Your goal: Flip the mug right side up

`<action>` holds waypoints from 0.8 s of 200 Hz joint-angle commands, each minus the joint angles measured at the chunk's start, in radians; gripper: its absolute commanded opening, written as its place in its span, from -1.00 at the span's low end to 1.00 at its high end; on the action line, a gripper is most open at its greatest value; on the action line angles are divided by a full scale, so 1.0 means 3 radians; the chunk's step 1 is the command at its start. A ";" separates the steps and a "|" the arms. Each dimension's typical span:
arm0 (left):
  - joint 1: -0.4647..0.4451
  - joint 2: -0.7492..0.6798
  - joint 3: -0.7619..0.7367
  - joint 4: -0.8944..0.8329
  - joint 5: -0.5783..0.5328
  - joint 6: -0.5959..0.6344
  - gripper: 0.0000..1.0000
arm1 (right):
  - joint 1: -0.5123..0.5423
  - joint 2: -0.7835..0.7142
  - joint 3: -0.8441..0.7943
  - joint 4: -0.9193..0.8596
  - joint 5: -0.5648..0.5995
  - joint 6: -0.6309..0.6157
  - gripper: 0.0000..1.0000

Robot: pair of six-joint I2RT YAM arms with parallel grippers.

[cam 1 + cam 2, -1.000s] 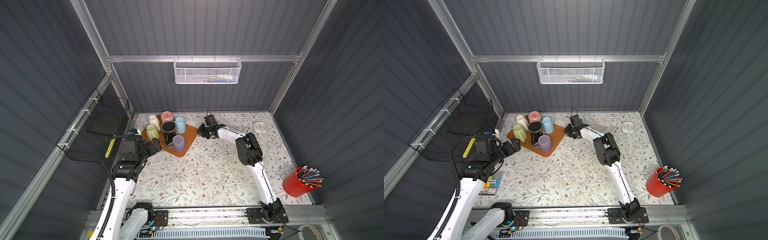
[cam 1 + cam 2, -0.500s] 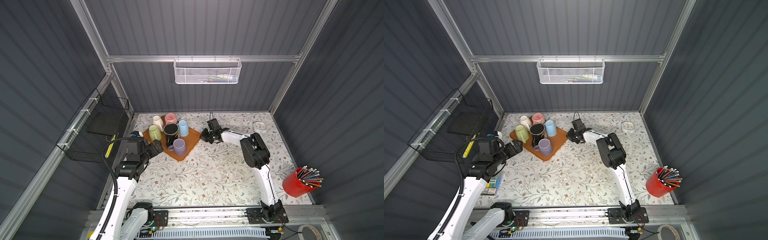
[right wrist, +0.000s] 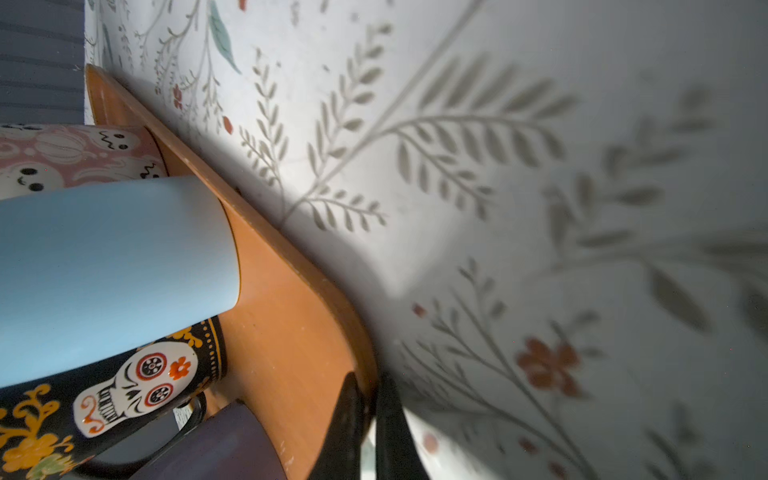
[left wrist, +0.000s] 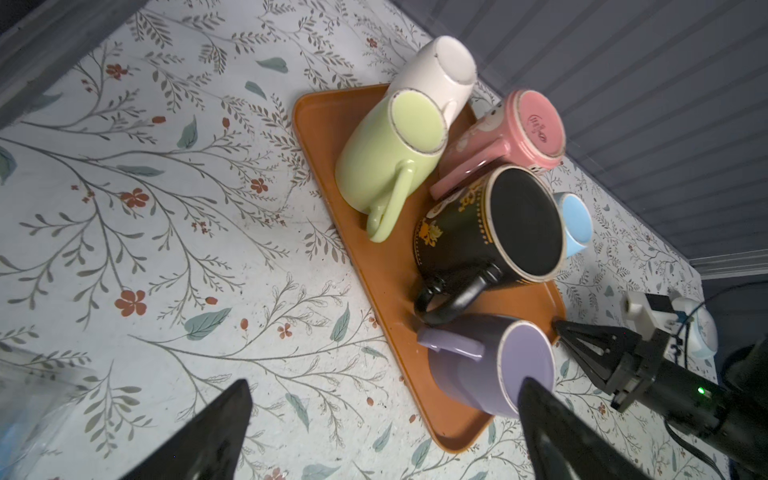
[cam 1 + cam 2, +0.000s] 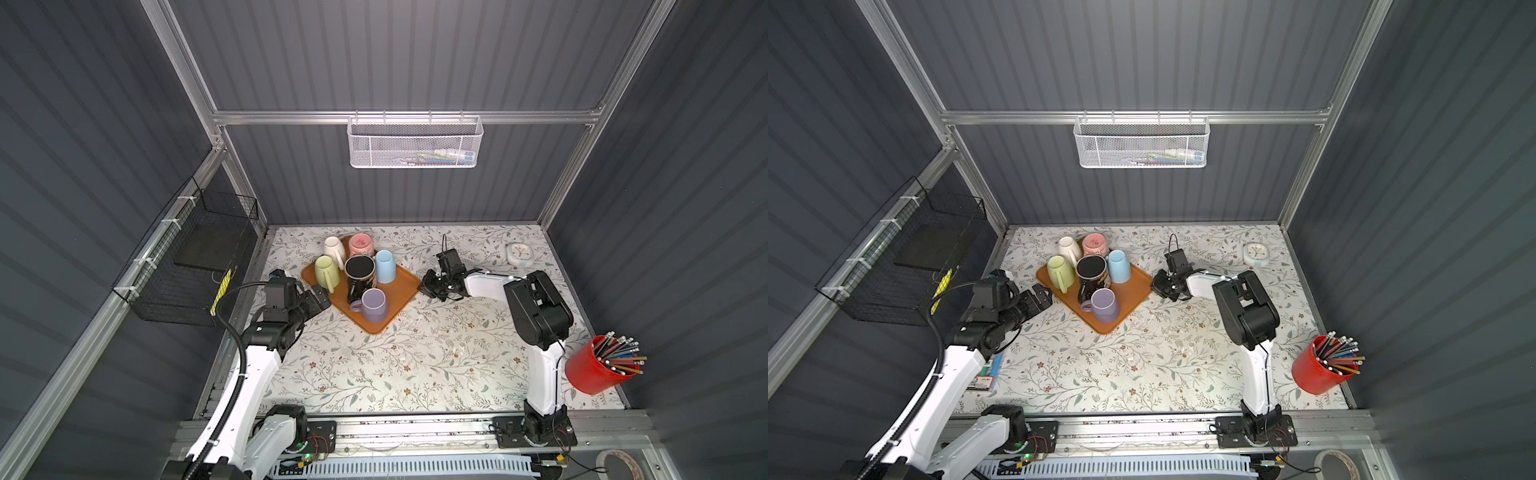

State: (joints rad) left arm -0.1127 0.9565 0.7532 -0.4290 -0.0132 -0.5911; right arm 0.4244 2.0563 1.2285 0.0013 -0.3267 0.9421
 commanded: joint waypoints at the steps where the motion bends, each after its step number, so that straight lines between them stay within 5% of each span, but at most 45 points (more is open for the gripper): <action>1: -0.0018 0.0103 -0.0110 0.0171 0.0064 -0.0139 0.96 | -0.0146 -0.0257 -0.0447 -0.0040 0.0086 -0.0274 -1.00; 52: -0.0026 0.0340 -0.0287 0.0432 0.0009 -0.0245 0.81 | -0.0298 -0.0871 -0.1423 0.0230 0.0068 -0.0274 -1.00; 160: -0.0463 0.1174 -0.0471 0.0998 -0.0254 -0.0455 -0.05 | -0.0408 -0.2128 -0.3001 0.0560 -0.0108 -0.0185 -1.00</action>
State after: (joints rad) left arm -0.2325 1.2552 0.6262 -0.1844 -0.0643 -0.7036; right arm 0.2958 1.4757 0.4255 0.2844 -0.3485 0.9443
